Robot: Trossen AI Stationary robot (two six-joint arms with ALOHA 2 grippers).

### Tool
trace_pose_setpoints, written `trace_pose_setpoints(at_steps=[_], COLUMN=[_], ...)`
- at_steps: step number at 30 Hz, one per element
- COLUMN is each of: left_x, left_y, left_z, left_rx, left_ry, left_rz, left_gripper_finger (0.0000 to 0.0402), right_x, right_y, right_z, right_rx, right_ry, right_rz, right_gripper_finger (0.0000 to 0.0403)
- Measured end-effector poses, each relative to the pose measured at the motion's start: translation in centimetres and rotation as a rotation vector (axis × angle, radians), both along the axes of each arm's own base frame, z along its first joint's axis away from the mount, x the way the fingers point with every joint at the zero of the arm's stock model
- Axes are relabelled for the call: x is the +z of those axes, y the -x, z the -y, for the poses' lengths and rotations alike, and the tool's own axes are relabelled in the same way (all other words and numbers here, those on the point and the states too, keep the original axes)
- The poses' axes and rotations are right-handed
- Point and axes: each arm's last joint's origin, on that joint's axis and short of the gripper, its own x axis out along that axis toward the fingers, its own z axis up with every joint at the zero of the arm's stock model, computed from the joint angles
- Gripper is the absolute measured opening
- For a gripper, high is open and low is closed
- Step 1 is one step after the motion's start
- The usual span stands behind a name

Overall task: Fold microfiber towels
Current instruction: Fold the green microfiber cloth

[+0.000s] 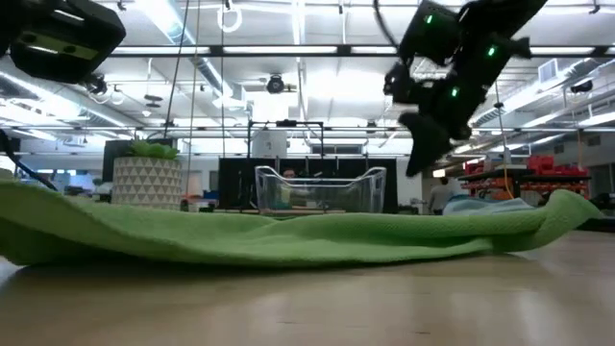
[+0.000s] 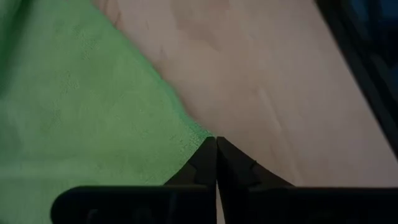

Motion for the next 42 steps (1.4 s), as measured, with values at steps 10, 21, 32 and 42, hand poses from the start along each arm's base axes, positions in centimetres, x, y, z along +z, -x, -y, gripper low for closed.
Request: trace_pose_setpoints(at_steps=[10,21,32,42], left_x=[3.1,3.9,-1.3,-1.4], left_y=[0.9,2.5,2.3,2.2], left_z=[-1.9,-7.4,-12.0,-11.8], left_rx=[0.136,0.345,0.370,0.346], left_ry=[-0.054,-0.197,-0.293,-0.268], left_rz=[0.074,-0.051,-0.137,-0.157], left_gripper_finger=[0.0105,0.0239,0.0109,0.0219], right_x=[1.2,-0.1,-0.5,-0.4], right_y=[0.0,-0.5,-0.9,-0.9], right_z=[-4.5,-6.1,-6.2,-6.2], right_rx=[0.157,0.209,0.216,0.220], right_ry=[-0.035,-0.030,-0.021,-0.020], right_rz=[0.092,0.059,0.058,0.062], right_gripper_finger=[0.0015,0.0015,0.0015,0.0015])
